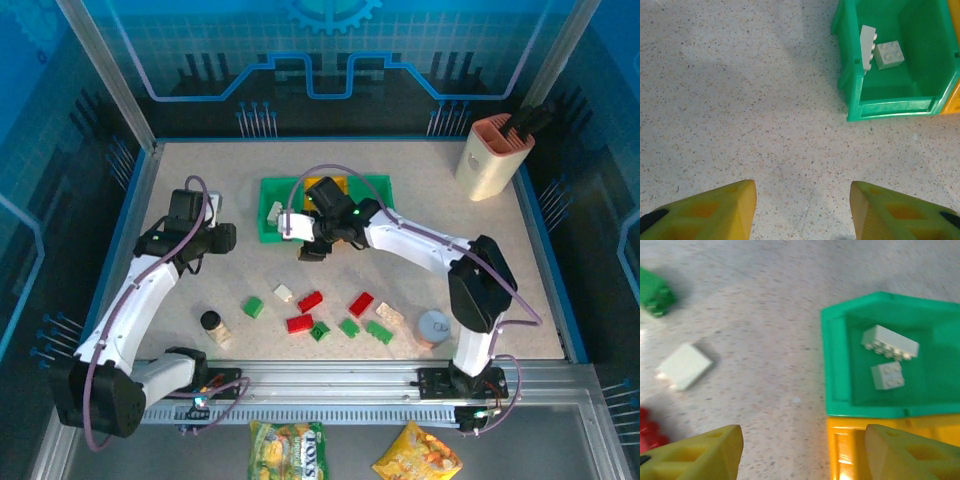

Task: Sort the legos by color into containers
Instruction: Pick up the lego from the bottom-center of the table.

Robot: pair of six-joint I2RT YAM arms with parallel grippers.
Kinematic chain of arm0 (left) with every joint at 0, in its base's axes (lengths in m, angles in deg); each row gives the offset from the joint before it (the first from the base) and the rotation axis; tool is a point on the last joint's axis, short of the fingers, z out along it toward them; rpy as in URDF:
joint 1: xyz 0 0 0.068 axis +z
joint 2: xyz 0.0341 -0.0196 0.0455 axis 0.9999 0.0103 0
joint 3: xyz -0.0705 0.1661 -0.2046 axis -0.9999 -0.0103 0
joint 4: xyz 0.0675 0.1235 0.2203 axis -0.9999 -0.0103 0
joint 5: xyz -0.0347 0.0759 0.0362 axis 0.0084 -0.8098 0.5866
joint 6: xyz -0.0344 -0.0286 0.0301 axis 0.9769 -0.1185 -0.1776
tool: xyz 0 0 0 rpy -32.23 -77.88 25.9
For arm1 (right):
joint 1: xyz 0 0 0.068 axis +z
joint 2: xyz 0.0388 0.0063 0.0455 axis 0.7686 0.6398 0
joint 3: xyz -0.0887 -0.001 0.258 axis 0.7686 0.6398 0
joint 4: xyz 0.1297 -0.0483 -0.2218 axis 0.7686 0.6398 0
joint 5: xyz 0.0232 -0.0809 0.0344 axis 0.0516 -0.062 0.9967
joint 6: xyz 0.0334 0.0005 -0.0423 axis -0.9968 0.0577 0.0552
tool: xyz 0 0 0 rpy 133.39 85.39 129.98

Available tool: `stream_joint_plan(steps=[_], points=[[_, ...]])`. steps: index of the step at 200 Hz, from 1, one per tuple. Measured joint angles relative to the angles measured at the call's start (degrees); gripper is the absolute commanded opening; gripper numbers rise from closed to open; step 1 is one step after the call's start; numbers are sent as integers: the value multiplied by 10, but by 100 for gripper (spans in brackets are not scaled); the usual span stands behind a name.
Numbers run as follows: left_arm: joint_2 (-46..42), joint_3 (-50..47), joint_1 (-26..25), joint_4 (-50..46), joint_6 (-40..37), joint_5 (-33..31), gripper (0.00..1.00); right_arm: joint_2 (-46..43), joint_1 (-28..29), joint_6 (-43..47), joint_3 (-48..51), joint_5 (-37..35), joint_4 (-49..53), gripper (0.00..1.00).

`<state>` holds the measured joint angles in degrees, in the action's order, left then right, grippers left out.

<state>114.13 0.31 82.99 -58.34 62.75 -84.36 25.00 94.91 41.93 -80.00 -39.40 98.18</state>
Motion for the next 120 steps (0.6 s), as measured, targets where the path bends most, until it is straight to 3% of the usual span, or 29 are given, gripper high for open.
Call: stream_joint_plan(steps=[35,120], points=[[4,0,0,0,0,0,53,-34,5,65,45,51,46,63],[4,0,0,0,0,0,53,-17,54,115,75,15,115,59]])
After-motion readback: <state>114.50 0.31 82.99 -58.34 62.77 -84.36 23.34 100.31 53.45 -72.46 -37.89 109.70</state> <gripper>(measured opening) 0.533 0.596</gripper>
